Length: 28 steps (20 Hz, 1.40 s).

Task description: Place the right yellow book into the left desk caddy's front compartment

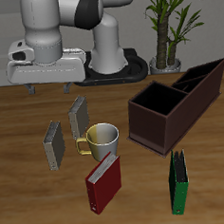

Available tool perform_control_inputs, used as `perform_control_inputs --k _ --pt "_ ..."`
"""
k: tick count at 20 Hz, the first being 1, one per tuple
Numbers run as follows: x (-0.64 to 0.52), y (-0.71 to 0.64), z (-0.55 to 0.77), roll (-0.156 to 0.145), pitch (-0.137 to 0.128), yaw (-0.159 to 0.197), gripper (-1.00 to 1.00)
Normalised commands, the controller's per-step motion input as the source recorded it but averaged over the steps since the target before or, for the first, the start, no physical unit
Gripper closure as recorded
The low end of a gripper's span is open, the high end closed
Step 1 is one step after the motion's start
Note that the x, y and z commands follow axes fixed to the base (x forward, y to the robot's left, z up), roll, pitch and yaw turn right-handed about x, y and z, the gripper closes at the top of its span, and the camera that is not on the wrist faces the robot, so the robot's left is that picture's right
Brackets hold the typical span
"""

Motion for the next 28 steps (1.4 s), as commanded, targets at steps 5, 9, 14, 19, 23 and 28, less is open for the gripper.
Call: perform_control_inputs --k 5,9,14,19,23,28 --pt "0.09 -0.20 -0.08 0.007 -0.046 0.000 -1.00" --pt "0.07 -0.15 -0.21 -0.006 -0.034 -0.017 -1.00" --pt "0.01 -0.03 -0.19 -0.001 -0.036 -0.023 -1.00" --pt "0.04 -0.08 -0.34 -0.004 -0.006 -0.035 -1.00" --pt "0.04 -0.10 -0.35 -0.023 -0.002 -0.049 -1.00" --pt "0.03 -0.05 -0.34 -0.010 0.019 -0.040 -1.00"
